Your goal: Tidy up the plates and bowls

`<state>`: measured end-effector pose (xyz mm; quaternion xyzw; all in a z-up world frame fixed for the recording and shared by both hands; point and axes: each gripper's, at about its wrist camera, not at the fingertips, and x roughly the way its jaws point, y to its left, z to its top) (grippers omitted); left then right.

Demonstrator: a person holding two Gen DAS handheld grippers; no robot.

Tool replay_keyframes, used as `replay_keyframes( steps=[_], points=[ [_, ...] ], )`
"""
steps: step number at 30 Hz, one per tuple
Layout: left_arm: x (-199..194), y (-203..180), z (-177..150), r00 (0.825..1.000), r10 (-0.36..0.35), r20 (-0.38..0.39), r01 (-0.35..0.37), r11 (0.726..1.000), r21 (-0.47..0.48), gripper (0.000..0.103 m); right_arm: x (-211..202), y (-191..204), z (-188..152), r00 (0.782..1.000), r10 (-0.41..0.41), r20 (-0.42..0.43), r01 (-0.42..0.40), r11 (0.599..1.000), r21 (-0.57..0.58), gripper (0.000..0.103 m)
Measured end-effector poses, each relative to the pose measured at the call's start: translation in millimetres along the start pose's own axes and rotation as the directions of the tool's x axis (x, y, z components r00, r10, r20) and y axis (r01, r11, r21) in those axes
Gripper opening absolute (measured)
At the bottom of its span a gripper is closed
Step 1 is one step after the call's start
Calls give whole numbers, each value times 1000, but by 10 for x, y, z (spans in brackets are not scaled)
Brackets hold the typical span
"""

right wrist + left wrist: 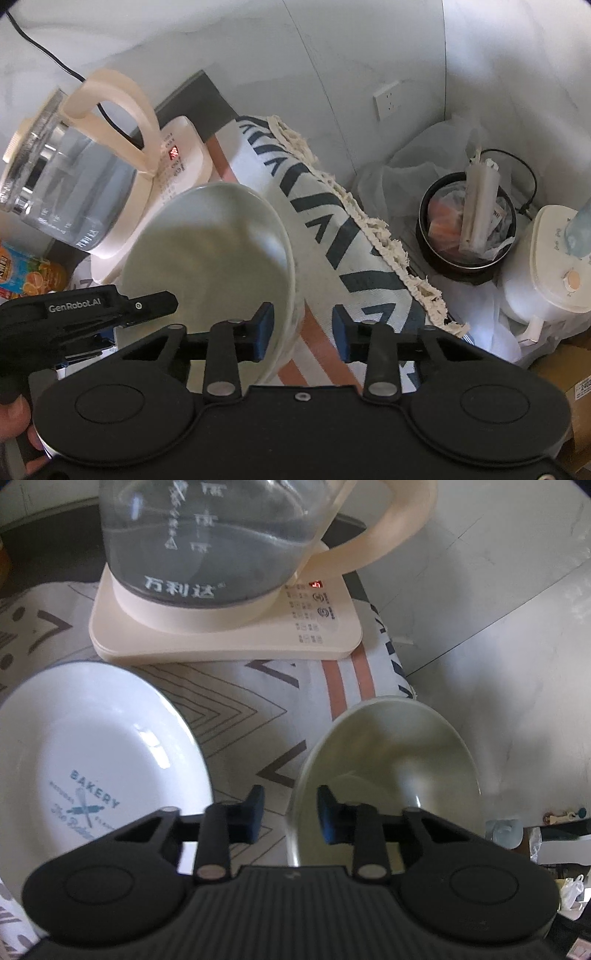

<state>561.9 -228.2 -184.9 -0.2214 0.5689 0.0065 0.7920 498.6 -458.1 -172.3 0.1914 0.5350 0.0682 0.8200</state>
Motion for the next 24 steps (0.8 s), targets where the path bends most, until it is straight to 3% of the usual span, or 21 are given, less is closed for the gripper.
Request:
replay_keyframes(
  steps=[2, 5, 9, 24],
  points=[
    [25, -19, -7, 1000, -6, -3, 6, 1000, 2, 14, 40, 1, 7, 1000, 3, -10, -3, 1000, -3, 26],
    [57, -22, -17, 1000, 15, -4, -15, 1000, -1, 6, 80, 20, 3, 1000, 11, -20, -12, 1000, -18, 12],
    [25, -22, -39, 1000, 18, 6, -18, 1000, 0, 5, 55, 86, -23, 1000, -6, -2, 6, 998, -67, 12],
    [-556, 32, -144, 996, -33, 84, 31, 999, 23, 5, -455, 305, -150, 992, 53, 115, -42, 994, -99, 12]
  ],
)
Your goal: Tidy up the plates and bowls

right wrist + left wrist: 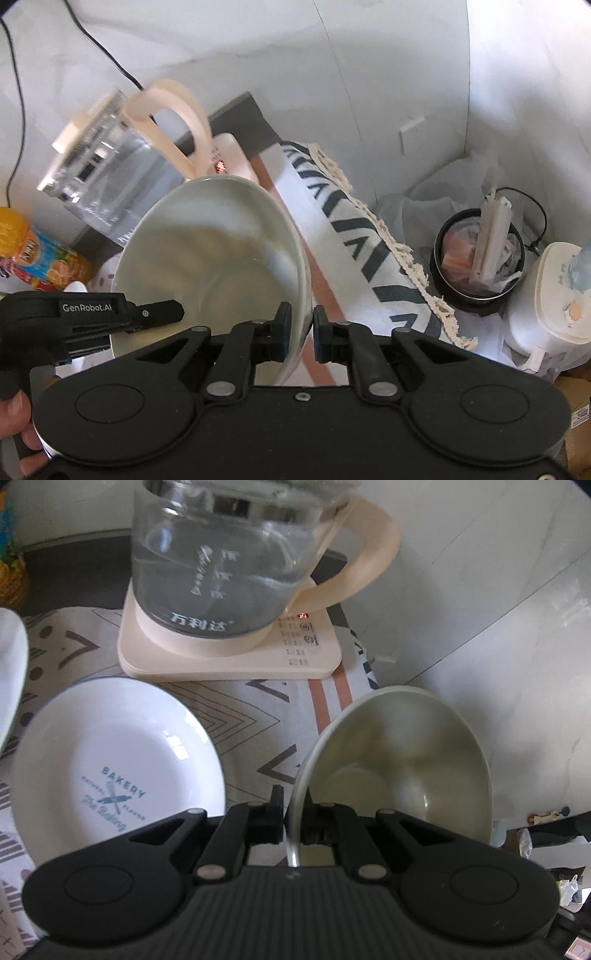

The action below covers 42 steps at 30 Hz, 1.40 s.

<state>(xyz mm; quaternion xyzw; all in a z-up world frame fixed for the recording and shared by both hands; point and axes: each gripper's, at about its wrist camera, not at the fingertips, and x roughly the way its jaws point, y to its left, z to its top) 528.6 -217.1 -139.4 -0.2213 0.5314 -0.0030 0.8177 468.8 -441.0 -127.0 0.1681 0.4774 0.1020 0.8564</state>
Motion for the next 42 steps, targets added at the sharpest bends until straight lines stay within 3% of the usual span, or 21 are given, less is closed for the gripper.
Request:
replay_keyframes(
  steps=[19, 42],
  points=[
    [-875, 208, -229, 996, -53, 69, 51, 998, 29, 5, -653, 473, -308, 993, 34, 109, -32, 999, -26, 14],
    [-1500, 758, -680, 992, -77, 95, 77, 997, 7, 5, -1071, 1001, -934, 990, 51, 134, -41, 997, -72, 16]
  ],
)
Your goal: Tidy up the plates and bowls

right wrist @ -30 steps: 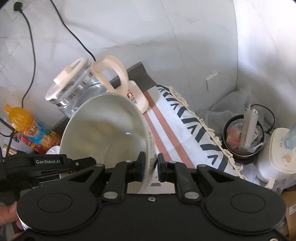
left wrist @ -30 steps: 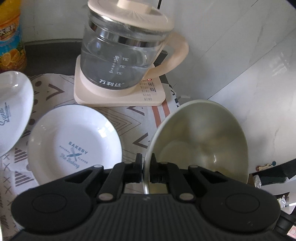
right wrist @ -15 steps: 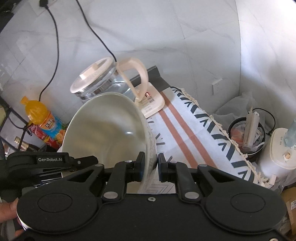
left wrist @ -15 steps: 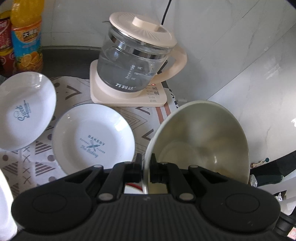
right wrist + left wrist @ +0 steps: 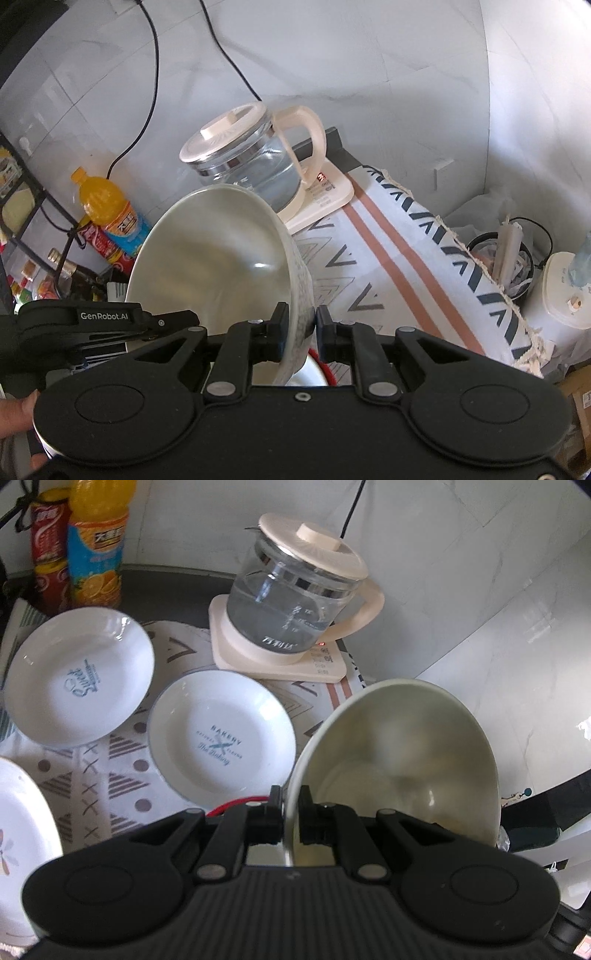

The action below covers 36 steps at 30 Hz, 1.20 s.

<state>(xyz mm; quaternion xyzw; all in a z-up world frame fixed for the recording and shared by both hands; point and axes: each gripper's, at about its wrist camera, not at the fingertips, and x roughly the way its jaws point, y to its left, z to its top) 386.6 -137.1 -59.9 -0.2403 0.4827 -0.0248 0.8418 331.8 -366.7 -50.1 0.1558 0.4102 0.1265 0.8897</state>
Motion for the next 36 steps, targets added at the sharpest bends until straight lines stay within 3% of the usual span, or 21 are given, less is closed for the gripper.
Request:
replay_keyframes(
  steps=[20, 36],
  points=[
    [-48, 383, -424, 994, 15, -112, -20, 999, -42, 6, -1, 95, -519, 996, 0, -93, -1, 1000, -4, 17],
    [151, 474, -485, 984, 76, -163, -82, 996, -32, 7, 220, -19, -611, 989, -34, -146, 38, 999, 26, 18]
  ],
)
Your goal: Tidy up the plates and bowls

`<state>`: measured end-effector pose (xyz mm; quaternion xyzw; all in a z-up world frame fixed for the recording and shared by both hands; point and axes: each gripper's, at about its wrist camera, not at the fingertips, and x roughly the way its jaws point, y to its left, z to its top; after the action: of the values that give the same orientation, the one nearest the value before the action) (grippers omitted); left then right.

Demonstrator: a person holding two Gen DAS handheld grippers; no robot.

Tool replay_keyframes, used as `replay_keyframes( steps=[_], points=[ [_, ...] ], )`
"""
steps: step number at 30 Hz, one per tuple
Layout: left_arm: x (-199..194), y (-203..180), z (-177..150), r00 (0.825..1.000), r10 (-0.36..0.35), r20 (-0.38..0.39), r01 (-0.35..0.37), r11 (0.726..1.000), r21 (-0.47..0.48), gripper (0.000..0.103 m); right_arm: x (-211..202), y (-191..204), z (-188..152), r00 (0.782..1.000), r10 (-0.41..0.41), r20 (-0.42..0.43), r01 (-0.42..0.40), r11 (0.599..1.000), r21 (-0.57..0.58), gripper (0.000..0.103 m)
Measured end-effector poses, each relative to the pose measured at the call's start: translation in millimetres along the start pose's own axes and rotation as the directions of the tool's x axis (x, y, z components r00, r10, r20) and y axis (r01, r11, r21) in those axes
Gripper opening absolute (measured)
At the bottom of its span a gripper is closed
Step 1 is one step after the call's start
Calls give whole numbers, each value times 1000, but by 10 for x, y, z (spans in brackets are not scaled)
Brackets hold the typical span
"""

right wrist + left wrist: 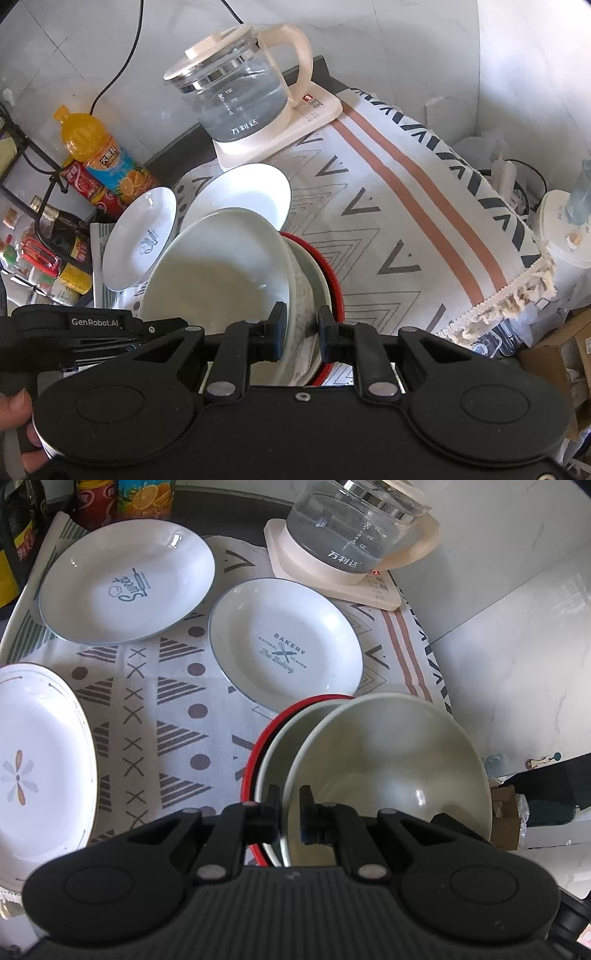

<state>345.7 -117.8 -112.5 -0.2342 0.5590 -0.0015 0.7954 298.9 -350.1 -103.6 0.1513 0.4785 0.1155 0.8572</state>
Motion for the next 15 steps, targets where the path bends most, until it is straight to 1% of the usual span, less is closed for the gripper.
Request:
replay_keyframes(
  steps=[3, 6, 7, 9, 11, 15],
  points=[
    [-22, 5, 19, 1000, 15, 12, -15, 1000, 0, 7, 0, 17, 19, 1000, 0, -5, -1, 1000, -18, 20],
    [-29, 29, 45, 1000, 9, 14, -9, 1000, -15, 7, -15, 11, 51, 1000, -5, -3, 5, 1000, -29, 20],
    [-43, 32, 51, 1000, 8, 26, -8, 1000, -19, 8, -25, 7, 68, 1000, 1, -1, -1, 1000, -31, 20],
    [-39, 21, 73, 999, 37, 26, -37, 999, -14, 9, -37, -5, 95, 1000, 13, -5, -13, 999, -30, 20],
    [-36, 38, 86, 999, 34, 28, -33, 999, -27, 9, -50, -5, 109, 1000, 17, 0, -17, 999, -46, 20],
    [-36, 63, 99, 999, 47, 27, -46, 998, -49, 10, -70, -44, 138, 1000, 26, -1, -26, 998, -56, 17]
  ],
)
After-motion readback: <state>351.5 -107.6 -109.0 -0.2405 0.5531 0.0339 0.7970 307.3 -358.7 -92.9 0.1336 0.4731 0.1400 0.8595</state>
